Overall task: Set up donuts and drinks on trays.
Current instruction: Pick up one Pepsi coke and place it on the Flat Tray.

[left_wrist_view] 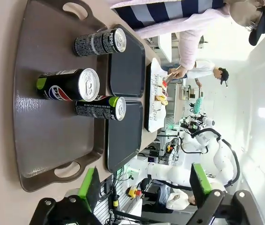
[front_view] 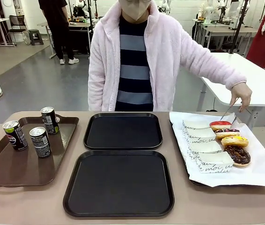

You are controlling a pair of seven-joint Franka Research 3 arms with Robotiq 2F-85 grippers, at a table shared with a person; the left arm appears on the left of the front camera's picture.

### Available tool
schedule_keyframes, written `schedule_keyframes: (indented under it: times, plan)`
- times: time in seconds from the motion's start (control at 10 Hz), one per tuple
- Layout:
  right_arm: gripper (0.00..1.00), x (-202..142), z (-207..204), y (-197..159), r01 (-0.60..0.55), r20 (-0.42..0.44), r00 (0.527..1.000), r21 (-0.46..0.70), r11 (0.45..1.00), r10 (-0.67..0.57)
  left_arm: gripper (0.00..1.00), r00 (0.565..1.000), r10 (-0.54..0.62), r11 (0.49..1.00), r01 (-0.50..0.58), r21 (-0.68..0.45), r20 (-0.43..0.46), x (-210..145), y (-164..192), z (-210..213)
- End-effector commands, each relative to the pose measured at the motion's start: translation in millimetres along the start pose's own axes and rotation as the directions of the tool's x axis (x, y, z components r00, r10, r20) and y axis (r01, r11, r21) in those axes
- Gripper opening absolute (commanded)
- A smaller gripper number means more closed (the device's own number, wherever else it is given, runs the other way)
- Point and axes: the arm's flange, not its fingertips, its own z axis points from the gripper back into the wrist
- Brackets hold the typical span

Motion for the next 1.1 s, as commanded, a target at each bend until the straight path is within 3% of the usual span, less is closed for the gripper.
schedule_keyframes:
  times: [0.0,0.6,0.8,0.9,1.0]
  plan:
    - [1.0,-2.3,0.8,-1.1,0.009,-0.012,1.0,0.001,1.0,-0.009,1.0,1.0,0.001,1.0,-0.001,-0.004,0.006,-1.0,0.2,0.8]
    - [1.0,-2.3,0.8,-1.1,0.009,-0.012,1.0,0.001,1.0,-0.009,1.0,1.0,0.0,1.0,0.0,0.0,0.0,0.0,0.0,-0.1]
    - [1.0,-2.3,0.8,-1.1,0.009,-0.012,1.0,0.001,1.0,-0.009,1.0,0.984,-0.178,0.97,0.179,0.164,-0.02,-14.6,-74.1,-27.3]
    - [1.0,-2.3,0.8,-1.1,0.009,-0.012,1.0,0.001,1.0,-0.009,1.0,0.975,-0.204,0.926,0.22,0.308,-0.086,-22.3,-109.1,-43.8]
    - [1.0,-2.3,0.8,-1.1,0.009,-0.012,1.0,0.001,1.0,-0.009,1.0,0.965,-0.214,0.841,0.262,0.474,-0.155,-30.0,-137.9,-67.4]
